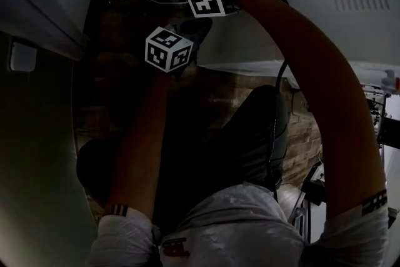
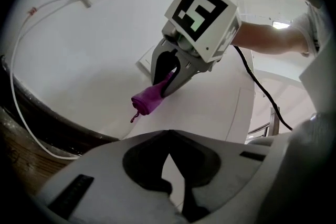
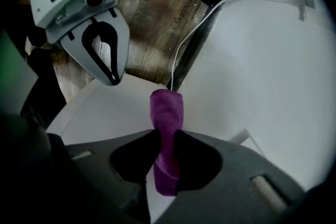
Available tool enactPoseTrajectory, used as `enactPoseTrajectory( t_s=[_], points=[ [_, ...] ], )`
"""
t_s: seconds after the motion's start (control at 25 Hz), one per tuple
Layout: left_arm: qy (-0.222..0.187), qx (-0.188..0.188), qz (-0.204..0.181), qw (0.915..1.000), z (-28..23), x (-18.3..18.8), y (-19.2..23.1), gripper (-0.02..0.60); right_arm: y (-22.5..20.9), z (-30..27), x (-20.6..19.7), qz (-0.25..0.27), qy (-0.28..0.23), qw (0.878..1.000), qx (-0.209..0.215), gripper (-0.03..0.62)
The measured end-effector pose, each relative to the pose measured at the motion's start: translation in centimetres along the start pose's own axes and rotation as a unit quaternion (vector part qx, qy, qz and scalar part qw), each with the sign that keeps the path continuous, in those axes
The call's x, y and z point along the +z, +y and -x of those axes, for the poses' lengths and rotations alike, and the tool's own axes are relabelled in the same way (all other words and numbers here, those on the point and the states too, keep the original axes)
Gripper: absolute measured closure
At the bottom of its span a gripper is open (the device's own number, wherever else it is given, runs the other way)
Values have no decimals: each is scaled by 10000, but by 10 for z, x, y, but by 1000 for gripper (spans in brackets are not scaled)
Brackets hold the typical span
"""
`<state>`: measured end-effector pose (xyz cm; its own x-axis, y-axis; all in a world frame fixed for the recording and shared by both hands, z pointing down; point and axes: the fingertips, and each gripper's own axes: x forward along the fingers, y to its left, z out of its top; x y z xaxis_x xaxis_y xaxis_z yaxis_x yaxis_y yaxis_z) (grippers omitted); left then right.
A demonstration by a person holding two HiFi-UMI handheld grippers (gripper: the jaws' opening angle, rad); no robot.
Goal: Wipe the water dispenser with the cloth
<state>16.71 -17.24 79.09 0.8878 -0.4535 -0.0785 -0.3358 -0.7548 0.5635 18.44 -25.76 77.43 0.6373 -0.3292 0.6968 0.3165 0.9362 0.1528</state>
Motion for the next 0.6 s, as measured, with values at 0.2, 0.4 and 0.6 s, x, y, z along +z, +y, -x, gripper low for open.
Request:
enactPoseTrajectory(
  t_s=[0.2,0.4,0.6],
  points=[
    [-22,-14,57,10000,-4,-9,0,583,-13,-18,4,125,99,9998,-149,500],
    [1,-145,34,9999,-7,-16,-13,583,-19,-32,2,172,249,9994,-142,500],
    [-6,-69,115,9999,-4,-24,-8,583,-20,-48,-10,225,446,9987,-90,500]
  ],
)
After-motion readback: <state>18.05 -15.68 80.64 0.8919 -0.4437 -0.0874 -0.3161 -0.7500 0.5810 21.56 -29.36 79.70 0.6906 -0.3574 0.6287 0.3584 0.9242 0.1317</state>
